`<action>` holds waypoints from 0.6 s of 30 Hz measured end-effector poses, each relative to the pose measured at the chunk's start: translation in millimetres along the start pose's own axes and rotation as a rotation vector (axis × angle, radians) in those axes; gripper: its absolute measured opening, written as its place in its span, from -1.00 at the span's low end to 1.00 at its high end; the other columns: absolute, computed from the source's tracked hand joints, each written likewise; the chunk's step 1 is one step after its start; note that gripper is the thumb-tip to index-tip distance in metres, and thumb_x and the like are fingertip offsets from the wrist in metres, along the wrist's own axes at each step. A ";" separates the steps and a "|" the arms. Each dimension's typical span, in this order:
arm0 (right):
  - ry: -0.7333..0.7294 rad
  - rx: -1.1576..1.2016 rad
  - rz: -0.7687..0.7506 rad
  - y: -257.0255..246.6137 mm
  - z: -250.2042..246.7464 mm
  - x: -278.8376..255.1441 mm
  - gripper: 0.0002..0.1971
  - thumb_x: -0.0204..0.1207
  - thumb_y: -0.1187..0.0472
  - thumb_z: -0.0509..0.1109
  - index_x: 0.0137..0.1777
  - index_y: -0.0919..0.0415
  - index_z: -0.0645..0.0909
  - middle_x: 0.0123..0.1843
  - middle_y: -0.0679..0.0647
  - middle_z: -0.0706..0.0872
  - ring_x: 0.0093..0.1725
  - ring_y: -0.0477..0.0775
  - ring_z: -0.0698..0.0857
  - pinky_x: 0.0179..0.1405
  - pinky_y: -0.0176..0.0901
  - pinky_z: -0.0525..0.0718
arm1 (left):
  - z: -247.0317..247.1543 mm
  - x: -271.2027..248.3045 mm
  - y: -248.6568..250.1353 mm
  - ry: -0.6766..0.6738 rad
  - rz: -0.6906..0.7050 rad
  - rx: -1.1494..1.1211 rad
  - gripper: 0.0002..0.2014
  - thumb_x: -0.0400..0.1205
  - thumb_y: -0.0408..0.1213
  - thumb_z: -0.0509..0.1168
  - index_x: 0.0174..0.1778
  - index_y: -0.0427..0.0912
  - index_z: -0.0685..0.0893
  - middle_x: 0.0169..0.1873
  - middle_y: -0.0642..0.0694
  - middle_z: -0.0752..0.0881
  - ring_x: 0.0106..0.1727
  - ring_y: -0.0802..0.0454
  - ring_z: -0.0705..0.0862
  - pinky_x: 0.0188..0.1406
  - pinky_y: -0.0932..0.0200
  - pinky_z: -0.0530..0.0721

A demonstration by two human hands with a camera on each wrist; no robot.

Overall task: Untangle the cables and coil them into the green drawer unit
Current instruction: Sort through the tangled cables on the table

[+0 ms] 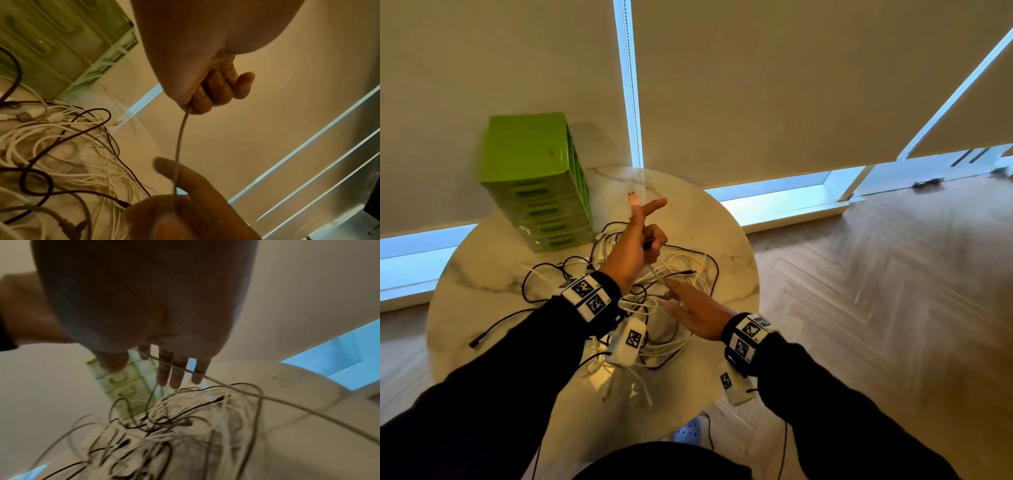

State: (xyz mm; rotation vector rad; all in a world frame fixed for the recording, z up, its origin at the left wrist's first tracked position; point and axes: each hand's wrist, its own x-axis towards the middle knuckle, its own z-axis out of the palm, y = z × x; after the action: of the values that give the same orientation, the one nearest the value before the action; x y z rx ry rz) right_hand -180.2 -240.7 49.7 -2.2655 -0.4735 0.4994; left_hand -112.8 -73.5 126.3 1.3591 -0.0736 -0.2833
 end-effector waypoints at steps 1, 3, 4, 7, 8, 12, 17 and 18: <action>-0.011 0.039 -0.015 -8.6 4.4 4.7 -0.60 0.80 -0.04 0.12 0.57 0.03 0.40 0.29 0.16 0.70 0.19 0.04 0.67 0.26 -0.01 0.59 | -4.1 -0.6 0.1 0.011 0.010 -0.004 -0.45 0.78 0.27 -0.19 0.48 0.19 0.55 -0.47 0.02 0.40 -0.46 0.09 0.19 -0.40 0.08 0.09; 0.002 0.093 -0.016 -10.4 13.5 12.1 -0.72 0.81 -0.08 0.04 0.27 -0.03 0.54 -0.11 0.05 0.73 -0.16 0.05 0.70 -0.02 0.01 0.68 | -16.1 -2.6 -0.2 0.028 0.033 -0.020 -0.53 0.80 0.20 -0.12 0.51 0.20 0.52 -0.43 0.03 0.40 -0.43 0.09 0.21 -0.41 0.12 0.16; 0.033 0.082 -0.012 -5.0 15.8 14.2 -0.74 0.81 -0.08 0.04 0.14 -0.06 0.53 -0.23 -0.02 0.67 -0.26 0.06 0.67 -0.10 0.05 0.69 | -21.7 -4.0 -1.3 0.029 0.036 -0.021 -0.57 0.82 0.16 -0.07 0.51 0.21 0.53 -0.41 0.02 0.39 -0.41 0.09 0.23 -0.41 0.14 0.21; 0.092 -0.049 0.059 21.9 15.1 24.7 -0.74 0.78 -0.10 0.04 -0.01 -0.07 0.50 -0.21 -0.08 0.66 -0.21 0.11 0.68 -0.08 0.14 0.68 | -34.7 -10.3 -14.0 0.009 0.019 0.028 -0.63 0.82 0.07 0.04 0.46 0.16 0.60 -0.40 0.03 0.38 -0.37 0.09 0.31 -0.36 0.14 0.38; 0.059 -0.107 0.098 27.2 12.5 28.0 -0.73 0.79 -0.08 0.05 0.00 -0.06 0.53 -0.16 -0.05 0.70 -0.14 0.12 0.71 -0.04 0.10 0.68 | -36.1 -12.2 -20.9 -0.002 0.006 0.070 -0.64 0.82 0.05 0.05 0.42 0.10 0.63 -0.42 0.04 0.39 -0.37 0.10 0.34 -0.35 0.13 0.40; -0.172 -0.135 0.100 30.5 9.6 47.6 -0.65 0.80 -0.05 0.07 -0.05 0.10 0.58 -0.10 0.11 0.72 -0.06 0.16 0.67 0.04 0.02 0.58 | -45.1 -17.0 -44.5 0.069 -0.087 0.223 -0.58 0.83 0.08 0.00 0.25 -0.05 0.68 -0.43 0.05 0.33 -0.44 0.15 0.30 -0.42 0.22 0.34; -0.031 -0.228 0.222 59.3 -4.4 93.5 -0.74 0.75 0.20 0.17 0.20 0.28 0.65 0.19 0.30 0.66 0.18 0.31 0.63 0.19 0.08 0.56 | -63.5 -18.5 -49.8 0.172 -0.199 0.241 -0.54 0.83 0.11 -0.02 0.19 -0.11 0.68 -0.40 0.07 0.25 -0.45 0.16 0.25 -0.46 0.32 0.35; -0.034 -0.263 0.263 65.8 -8.3 100.2 -0.73 0.74 0.21 0.17 0.28 0.25 0.64 0.26 0.30 0.62 0.25 0.32 0.61 0.27 0.08 0.55 | -64.8 -18.4 -50.0 0.165 -0.207 0.247 -0.54 0.84 0.09 -0.03 0.20 -0.13 0.67 -0.42 0.09 0.26 -0.45 0.17 0.25 -0.45 0.31 0.32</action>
State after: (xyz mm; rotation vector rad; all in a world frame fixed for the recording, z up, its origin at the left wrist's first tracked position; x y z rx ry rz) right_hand -78.6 -240.5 -14.4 -2.5942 -0.2701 0.6402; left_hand -124.5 -16.4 66.0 1.6339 0.1762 -0.3429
